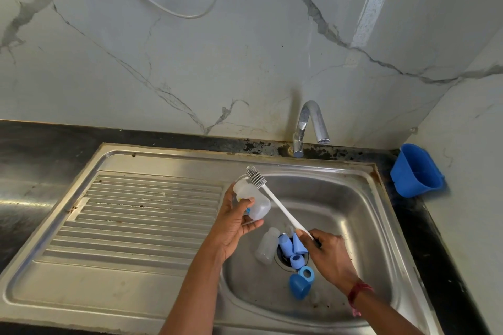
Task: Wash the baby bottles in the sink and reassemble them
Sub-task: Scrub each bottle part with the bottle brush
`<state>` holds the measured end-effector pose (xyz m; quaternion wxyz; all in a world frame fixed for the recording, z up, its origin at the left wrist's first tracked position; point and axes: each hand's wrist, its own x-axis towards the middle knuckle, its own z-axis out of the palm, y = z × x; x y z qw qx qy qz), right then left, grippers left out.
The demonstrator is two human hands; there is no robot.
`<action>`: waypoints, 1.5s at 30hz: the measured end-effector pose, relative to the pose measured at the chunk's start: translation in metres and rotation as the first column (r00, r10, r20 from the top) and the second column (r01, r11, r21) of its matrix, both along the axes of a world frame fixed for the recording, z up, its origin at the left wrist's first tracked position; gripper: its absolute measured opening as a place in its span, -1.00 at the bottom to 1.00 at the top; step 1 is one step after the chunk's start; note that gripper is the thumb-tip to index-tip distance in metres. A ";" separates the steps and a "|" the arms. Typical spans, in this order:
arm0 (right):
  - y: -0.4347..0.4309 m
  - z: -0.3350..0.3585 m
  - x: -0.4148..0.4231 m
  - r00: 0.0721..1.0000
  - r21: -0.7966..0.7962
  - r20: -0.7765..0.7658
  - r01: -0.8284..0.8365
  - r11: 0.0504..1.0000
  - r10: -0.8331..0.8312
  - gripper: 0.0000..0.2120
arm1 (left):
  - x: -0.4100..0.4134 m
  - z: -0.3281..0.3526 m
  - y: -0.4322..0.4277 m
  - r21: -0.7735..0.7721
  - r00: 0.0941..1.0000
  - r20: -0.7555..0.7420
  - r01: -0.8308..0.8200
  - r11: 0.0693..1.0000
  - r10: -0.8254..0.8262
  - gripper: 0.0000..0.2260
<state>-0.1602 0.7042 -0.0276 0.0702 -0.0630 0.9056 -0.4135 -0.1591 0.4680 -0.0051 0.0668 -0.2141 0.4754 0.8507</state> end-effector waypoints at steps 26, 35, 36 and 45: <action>0.029 -0.003 -0.012 0.975 0.152 -0.103 -0.179 0.972 0.196 -0.40 | -0.010 -0.015 -0.024 -0.862 0.985 -0.175 -0.153 0.483 -0.001 -0.11; 0.024 -0.002 -0.012 0.985 0.160 -0.105 -0.121 0.980 0.139 -0.47 | -0.012 -0.012 -0.009 -0.873 0.985 -0.162 -0.120 0.473 -0.050 -0.19; 0.027 -0.003 -0.010 0.985 0.153 -0.103 -0.123 0.981 0.139 -0.46 | -0.013 -0.009 -0.014 -0.869 0.985 -0.175 -0.153 0.471 -0.004 -0.18; 0.028 -0.001 -0.007 0.993 0.185 -0.054 -0.097 0.978 0.109 -0.51 | -0.015 -0.002 -0.021 -0.847 0.978 -0.186 -0.111 0.520 -0.095 -0.15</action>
